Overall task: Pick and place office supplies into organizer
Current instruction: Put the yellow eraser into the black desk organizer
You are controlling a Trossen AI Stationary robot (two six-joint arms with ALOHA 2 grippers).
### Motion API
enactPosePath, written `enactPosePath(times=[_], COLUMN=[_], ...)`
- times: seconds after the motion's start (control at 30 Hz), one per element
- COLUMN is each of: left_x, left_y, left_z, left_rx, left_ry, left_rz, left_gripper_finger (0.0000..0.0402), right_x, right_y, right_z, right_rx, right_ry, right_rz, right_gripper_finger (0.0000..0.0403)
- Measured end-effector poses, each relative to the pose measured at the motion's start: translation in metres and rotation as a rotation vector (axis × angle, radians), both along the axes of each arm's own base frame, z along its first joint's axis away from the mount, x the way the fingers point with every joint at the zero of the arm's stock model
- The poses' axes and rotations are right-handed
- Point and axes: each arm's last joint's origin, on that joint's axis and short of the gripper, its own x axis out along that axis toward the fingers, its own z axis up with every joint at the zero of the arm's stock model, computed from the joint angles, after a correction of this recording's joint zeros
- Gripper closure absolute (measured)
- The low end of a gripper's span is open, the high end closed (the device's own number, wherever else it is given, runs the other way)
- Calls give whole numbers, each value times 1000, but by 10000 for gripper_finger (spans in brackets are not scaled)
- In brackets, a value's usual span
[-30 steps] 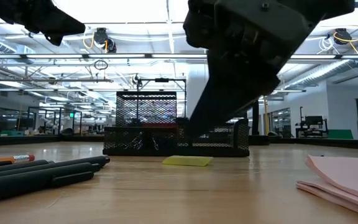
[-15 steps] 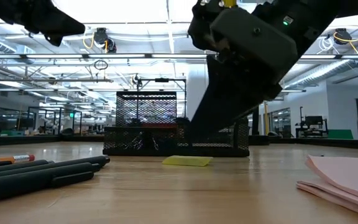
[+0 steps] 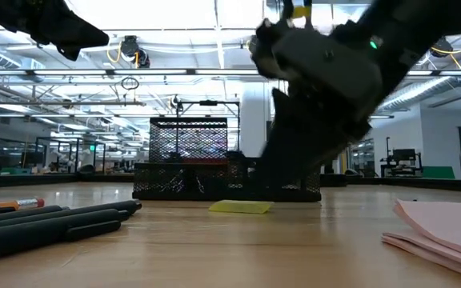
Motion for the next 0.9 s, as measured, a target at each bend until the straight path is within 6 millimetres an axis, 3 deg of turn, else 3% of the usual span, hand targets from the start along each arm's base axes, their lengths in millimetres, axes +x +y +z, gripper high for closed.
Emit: enactPosePath(times=[0.73,0.9], left_x=[0,0], left_y=[0,0], left_z=[0,0], left_rx=[4,3], left_ry=[1,0], left_rz=[-1,-1], left_gripper_finger=[355,355], right_x=[-7,-9], right_y=[2,9], right_z=[-9,-20], right_rx=[-24,-53], right_ry=[-60,-55], right_rz=[37,43], right_gripper_finger=[234,234])
